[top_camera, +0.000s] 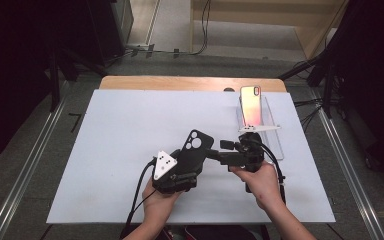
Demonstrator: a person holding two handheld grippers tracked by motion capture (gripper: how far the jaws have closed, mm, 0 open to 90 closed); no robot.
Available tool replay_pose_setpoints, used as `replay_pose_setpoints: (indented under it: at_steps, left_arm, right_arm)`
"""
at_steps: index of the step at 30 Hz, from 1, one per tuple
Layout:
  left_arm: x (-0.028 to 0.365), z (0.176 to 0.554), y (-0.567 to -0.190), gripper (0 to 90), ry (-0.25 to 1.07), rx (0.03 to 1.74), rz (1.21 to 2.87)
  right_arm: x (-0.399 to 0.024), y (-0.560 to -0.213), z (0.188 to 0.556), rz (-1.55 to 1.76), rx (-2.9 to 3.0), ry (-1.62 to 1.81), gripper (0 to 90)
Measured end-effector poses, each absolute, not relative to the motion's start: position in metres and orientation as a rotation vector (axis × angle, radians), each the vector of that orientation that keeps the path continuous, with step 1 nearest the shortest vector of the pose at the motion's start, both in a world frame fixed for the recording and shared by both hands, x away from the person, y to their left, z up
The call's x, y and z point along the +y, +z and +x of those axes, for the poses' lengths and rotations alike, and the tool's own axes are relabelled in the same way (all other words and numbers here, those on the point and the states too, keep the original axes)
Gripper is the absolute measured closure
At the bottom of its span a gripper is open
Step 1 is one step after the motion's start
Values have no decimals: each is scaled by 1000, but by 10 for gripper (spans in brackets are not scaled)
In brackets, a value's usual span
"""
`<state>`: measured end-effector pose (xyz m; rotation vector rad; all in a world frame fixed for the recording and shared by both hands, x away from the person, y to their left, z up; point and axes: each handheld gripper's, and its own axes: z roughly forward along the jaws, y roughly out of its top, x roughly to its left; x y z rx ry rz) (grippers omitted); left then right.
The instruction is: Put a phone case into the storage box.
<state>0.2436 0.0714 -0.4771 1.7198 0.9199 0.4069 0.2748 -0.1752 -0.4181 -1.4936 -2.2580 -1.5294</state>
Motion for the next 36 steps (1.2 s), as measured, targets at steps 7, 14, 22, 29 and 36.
replay_pose_setpoints:
  at_steps: [7,14,22,29,36]
  left_arm:
    - [69,240,-478,147,406,914,1692]
    - [69,239,-478,147,408,918,1674]
    - [68,238,-477,147,410,921,1668]
    - [70,238,-477,146,387,926,1652]
    - [70,238,-477,143,361,912,1640]
  right_arm:
    - [-169,-423,285,-1511,-2227,-1505,214]
    - [-166,-424,296,-1510,-2187,-1497,269]
    - [-164,-428,307,-1537,-2051,-1470,453]
    - [-163,-428,310,-1514,-1984,-1491,691]
    - [-165,-424,309,-1459,-1919,-1520,768]
